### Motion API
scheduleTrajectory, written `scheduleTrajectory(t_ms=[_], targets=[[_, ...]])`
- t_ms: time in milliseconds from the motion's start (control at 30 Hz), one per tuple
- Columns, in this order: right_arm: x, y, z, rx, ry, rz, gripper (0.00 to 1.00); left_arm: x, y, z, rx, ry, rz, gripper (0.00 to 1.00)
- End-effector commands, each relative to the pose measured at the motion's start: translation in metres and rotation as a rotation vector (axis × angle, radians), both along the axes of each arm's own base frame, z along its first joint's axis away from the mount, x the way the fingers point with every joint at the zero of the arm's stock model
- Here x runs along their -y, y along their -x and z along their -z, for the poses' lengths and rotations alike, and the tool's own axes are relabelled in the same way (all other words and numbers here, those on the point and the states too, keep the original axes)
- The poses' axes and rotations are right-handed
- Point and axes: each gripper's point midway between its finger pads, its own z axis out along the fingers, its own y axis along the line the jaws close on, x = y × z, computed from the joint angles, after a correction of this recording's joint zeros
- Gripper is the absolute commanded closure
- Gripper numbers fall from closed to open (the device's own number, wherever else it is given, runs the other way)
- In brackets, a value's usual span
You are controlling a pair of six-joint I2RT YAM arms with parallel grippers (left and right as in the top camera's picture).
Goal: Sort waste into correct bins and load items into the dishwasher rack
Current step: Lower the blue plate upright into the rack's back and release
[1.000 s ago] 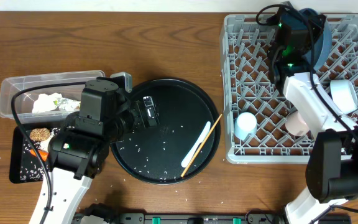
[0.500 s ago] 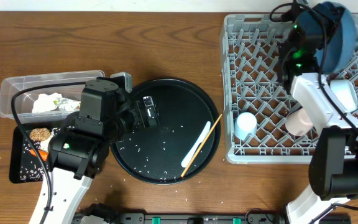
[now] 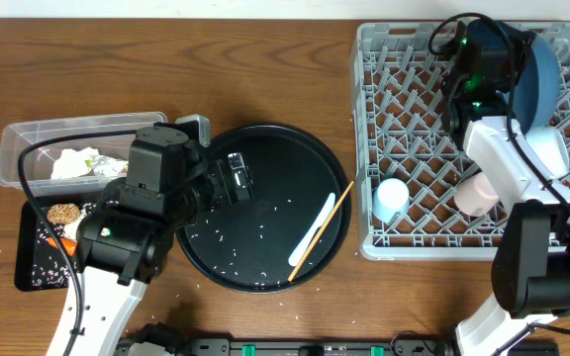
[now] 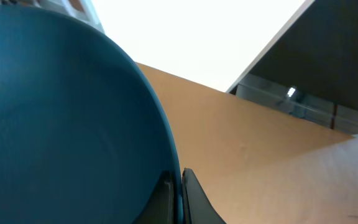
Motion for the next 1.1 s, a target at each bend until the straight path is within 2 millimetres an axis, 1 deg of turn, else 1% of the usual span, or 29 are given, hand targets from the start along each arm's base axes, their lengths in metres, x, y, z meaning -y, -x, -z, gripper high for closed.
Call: scheduleTrajectory(t_ms=[0, 100, 167, 200, 233, 267, 333, 367, 433, 533, 667, 733, 833, 933, 967, 1067], targets=[[-0.019, -0.002, 0.008, 0.011, -0.047, -0.032, 0.98, -0.002, -0.002, -0.004, 0.019, -0.013, 0.001, 0.02], [-0.036, -0.005, 0.010, 0.053, -0.100, -0.062, 0.83, -0.002, -0.002, -0.004, 0.019, -0.013, 0.001, 0.02], [-0.048, -0.007, 0.010, 0.065, -0.114, -0.086, 0.81, -0.002, -0.002, -0.004, 0.019, -0.013, 0.001, 0.02], [-0.055, -0.008, 0.010, 0.064, -0.115, -0.102, 0.76, -0.002, -0.002, -0.004, 0.019, -0.013, 0.001, 0.02], [-0.062, -0.009, 0.010, 0.066, -0.117, -0.116, 0.63, -0.002, -0.002, -0.004, 0.019, -0.013, 0.001, 0.02], [-0.067, -0.010, 0.009, 0.073, -0.118, -0.127, 0.53, -0.002, -0.002, -0.004, 0.019, -0.013, 0.001, 0.02], [-0.080, -0.012, 0.001, 0.115, -0.123, -0.150, 0.38, -0.002, -0.002, -0.004, 0.019, -0.013, 0.001, 0.02], [-0.084, -0.013, -0.004, 0.140, -0.126, -0.154, 0.35, -0.002, -0.002, -0.004, 0.019, -0.013, 0.001, 0.02], [-0.090, -0.013, -0.020, 0.223, -0.134, -0.152, 0.32, -0.002, -0.002, -0.004, 0.019, -0.013, 0.001, 0.02], [-0.099, -0.012, -0.040, 0.334, -0.151, -0.153, 0.31, -0.002, -0.002, -0.004, 0.019, -0.013, 0.001, 0.02], [-0.119, -0.006, -0.055, 0.372, -0.166, -0.189, 0.28, -0.002, -0.002, -0.004, 0.019, -0.013, 0.001, 0.02], [-0.124, -0.004, -0.059, 0.374, -0.168, -0.198, 0.27, -0.002, -0.002, -0.004, 0.019, -0.013, 0.001, 0.02], [-0.131, -0.001, -0.056, 0.356, -0.165, -0.200, 0.27, -0.002, -0.002, -0.004, 0.019, -0.013, 0.001, 0.02], [-0.140, 0.003, -0.058, 0.397, -0.206, -0.194, 0.28, -0.002, -0.002, -0.004, 0.019, -0.013, 0.001, 0.02], [-0.142, 0.005, -0.059, 0.419, -0.228, -0.188, 0.27, -0.002, -0.002, -0.004, 0.019, -0.013, 0.001, 0.02], [-0.154, 0.014, -0.060, 0.470, -0.293, -0.164, 0.19, -0.002, -0.002, -0.004, 0.019, -0.013, 0.001, 0.02]])
